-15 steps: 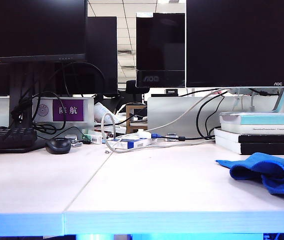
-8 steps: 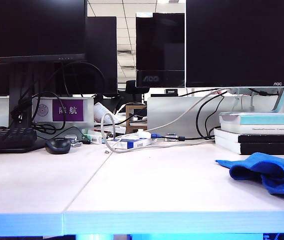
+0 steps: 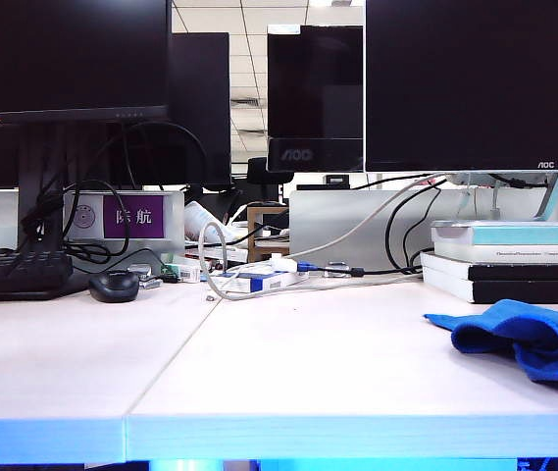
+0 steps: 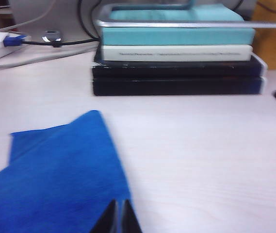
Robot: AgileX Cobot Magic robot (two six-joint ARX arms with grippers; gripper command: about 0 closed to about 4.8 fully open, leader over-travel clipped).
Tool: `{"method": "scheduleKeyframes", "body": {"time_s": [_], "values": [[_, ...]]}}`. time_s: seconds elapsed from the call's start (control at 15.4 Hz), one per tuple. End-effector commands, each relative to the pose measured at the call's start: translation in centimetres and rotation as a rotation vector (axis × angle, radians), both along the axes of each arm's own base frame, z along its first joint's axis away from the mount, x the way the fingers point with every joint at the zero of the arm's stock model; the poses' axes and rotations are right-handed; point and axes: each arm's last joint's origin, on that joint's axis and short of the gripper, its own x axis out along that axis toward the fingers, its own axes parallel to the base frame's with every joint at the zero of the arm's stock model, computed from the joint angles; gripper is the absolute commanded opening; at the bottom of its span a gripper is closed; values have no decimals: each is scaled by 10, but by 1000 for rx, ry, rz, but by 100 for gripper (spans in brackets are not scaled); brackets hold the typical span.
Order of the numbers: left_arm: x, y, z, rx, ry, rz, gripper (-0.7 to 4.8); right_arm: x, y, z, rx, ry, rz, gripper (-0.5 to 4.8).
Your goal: Wipe the table from left to right using the rag.
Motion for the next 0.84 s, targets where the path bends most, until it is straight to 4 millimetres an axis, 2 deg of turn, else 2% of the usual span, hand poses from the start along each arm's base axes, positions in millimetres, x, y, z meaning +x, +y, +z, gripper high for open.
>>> {"method": "scheduleKeyframes", "body": {"time_s": [0.06,0.84], "values": [[0,0,-2,0,13,7,-3,0,0,-2,18,3,-15,23],[0,0,-1,0,12,7,-3,0,-1,-2,26,-3,-28,23]]}}
